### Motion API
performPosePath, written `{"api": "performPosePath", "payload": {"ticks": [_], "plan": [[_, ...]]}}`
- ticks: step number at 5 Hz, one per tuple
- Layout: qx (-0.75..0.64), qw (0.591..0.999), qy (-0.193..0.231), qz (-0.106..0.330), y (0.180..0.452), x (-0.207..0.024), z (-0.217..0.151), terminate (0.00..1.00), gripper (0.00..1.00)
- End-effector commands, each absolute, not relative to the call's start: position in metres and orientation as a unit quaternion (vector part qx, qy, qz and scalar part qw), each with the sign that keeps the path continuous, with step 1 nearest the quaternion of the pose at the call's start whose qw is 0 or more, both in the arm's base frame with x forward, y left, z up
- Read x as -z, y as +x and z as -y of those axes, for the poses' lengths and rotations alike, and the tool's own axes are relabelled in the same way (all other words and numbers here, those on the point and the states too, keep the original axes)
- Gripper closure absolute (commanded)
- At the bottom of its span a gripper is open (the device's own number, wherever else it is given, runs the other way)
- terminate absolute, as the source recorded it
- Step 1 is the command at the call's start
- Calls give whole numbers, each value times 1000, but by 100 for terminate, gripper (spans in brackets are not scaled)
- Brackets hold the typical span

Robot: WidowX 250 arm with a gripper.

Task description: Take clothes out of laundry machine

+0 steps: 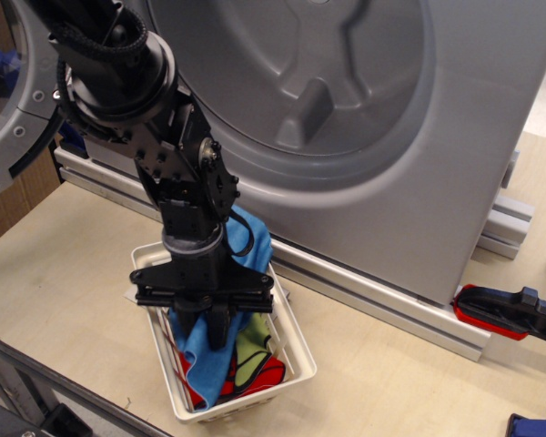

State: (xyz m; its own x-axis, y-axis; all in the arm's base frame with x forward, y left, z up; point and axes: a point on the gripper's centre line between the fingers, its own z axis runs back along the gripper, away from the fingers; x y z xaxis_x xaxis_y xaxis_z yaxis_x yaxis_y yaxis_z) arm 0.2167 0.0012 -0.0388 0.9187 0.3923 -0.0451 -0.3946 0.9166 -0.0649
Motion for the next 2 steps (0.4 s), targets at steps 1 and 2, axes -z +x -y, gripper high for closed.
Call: {"api": "performPosePath", "payload": {"ticks": [1,2], "plan": [[-214,977,-3,-7,220,-6,-7,0,0],[-217,976,16,-7,222,-21,-8,0,0]]}}
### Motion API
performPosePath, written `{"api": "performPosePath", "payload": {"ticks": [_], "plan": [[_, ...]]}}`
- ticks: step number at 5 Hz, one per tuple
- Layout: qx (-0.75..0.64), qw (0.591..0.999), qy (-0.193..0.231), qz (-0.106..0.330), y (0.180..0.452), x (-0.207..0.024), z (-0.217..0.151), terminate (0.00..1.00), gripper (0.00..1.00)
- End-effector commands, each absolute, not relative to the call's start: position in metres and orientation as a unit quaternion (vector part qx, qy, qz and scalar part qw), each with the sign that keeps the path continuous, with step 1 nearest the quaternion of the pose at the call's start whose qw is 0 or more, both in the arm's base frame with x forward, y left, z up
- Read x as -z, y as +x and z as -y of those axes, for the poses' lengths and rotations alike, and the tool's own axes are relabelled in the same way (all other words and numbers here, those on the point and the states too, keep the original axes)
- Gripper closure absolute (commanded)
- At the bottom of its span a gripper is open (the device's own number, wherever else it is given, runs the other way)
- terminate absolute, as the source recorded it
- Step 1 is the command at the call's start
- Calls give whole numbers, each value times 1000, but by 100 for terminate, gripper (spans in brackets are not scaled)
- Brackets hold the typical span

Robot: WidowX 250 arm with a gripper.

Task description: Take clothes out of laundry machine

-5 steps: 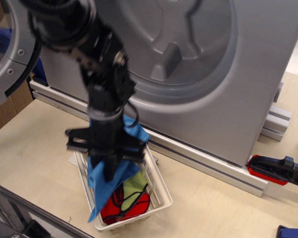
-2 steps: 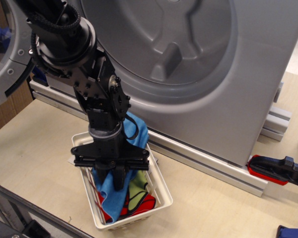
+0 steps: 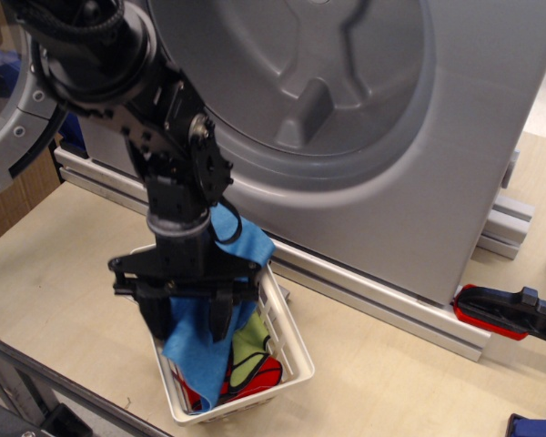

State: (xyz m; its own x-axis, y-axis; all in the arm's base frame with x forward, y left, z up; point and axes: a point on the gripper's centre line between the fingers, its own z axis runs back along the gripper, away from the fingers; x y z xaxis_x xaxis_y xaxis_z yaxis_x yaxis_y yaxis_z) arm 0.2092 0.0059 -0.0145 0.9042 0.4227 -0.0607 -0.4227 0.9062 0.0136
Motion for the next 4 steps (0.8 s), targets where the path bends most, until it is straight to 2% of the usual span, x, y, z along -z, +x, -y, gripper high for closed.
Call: {"api": "performPosePath", "payload": {"ticks": [1,2,3,4], "plan": [[-222,975,26,-9,227,-48,-11,0,0],[-228,972,55,-20,233,-71,-17,0,0],[-228,972,55,-20,233,-71,-17,0,0],[-228,972,55,-20,233,-71,-17,100,0]]}}
